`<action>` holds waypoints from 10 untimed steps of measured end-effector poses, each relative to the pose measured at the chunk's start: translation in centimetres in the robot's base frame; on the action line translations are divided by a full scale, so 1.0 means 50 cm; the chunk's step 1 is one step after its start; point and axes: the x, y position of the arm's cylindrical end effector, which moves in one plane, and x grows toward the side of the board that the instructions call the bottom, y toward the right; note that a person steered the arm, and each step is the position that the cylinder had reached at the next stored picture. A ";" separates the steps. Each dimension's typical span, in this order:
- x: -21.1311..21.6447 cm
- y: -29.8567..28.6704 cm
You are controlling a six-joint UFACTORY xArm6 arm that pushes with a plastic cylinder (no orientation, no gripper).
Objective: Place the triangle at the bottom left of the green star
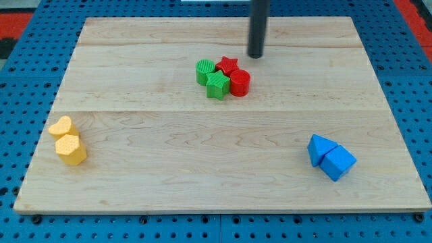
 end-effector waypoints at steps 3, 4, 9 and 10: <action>0.268 0.345; 0.400 0.329; 0.407 0.030; 0.404 -0.027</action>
